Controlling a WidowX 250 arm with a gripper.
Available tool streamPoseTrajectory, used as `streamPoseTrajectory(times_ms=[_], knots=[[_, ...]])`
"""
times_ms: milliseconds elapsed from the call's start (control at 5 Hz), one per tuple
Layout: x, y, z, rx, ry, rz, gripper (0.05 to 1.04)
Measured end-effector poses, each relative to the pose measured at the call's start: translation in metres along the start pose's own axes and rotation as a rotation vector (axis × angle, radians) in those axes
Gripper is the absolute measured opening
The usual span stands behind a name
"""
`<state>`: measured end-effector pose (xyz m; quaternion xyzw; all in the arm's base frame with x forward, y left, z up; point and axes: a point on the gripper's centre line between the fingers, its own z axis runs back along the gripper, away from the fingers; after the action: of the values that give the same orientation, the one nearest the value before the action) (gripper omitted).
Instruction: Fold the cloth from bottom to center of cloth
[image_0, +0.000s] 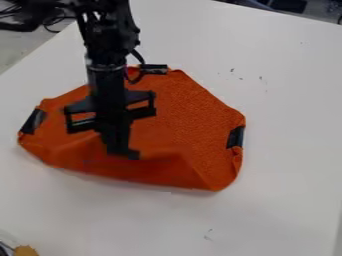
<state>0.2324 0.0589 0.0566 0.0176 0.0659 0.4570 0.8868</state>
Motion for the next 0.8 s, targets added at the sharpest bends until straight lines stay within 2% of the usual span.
streamPoseTrajectory(times_ms=[400,600,800], knots=[[0.033,-0.027,-0.030,0.020,0.096,-0.063,0.059],[0.040,-0.032,-0.037,0.014,0.111,-0.090,0.059],[0.044,-0.032,-0.038,-0.001,0.097,-0.083,0.081]])
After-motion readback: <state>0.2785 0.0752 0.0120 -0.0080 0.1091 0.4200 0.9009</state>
